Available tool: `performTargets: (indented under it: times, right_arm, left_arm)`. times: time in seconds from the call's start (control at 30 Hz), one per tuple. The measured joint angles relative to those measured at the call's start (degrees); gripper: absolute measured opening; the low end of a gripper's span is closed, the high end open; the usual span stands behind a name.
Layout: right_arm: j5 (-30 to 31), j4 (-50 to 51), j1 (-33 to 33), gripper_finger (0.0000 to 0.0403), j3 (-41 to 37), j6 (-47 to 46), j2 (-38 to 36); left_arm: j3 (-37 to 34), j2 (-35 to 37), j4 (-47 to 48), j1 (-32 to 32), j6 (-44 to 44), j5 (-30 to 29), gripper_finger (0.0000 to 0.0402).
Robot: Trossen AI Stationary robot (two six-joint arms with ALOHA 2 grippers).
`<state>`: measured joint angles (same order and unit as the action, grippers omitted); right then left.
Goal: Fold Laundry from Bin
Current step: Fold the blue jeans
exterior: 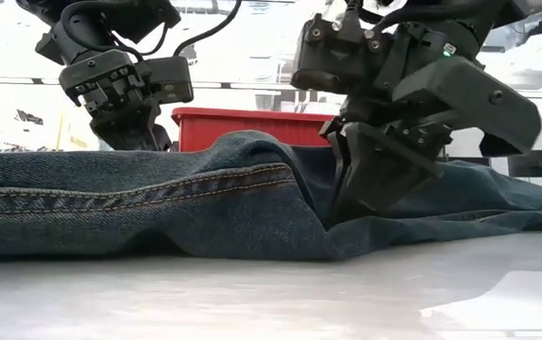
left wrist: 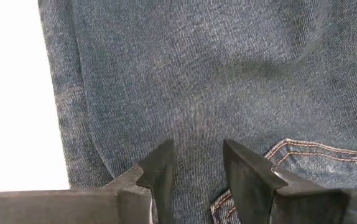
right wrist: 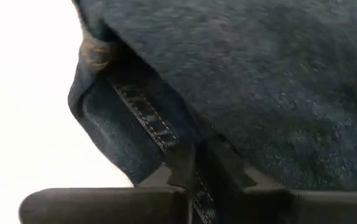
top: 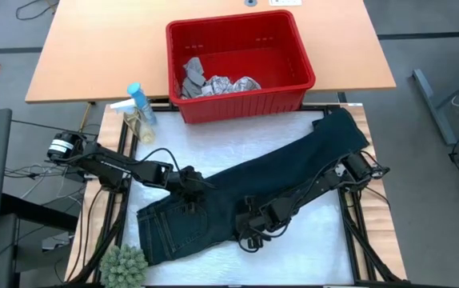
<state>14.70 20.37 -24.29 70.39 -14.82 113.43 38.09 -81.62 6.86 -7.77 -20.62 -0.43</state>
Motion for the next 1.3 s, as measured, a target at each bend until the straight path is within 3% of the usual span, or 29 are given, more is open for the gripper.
performTargets:
  times: [0.13, 0.5, 0.93, 1.13, 1.3]
  right_arm:
    - [0.0, 0.5, 0.0, 0.0015, 0.5, -4.3, 0.0]
    - [2.0, 5.1, -1.3, 0.0018, 5.9, -2.7, 0.3]
    - [2.6, 6.1, 0.0, 0.0181, 5.9, 2.7, 0.3]
    - [2.9, 7.5, 0.9, 0.0197, 5.9, 2.9, 0.3]
    - [2.7, 7.1, 1.7, 0.0177, 5.3, 2.9, 0.3]
  left_arm:
    - [0.0, 0.0, 0.0, 0.0, 0.0, 0.0, 0.0123]
    - [0.0, 0.0, 0.2, 0.0, 0.6, -0.2, 0.0123]
    - [0.0, 0.0, 0.2, 0.0, 1.2, -0.3, 0.0123]
    - [0.0, 0.0, 0.2, 0.0, 1.5, -0.3, 0.0123]
    - [0.0, 0.0, 0.2, 0.0, 1.7, -0.3, 0.0123]
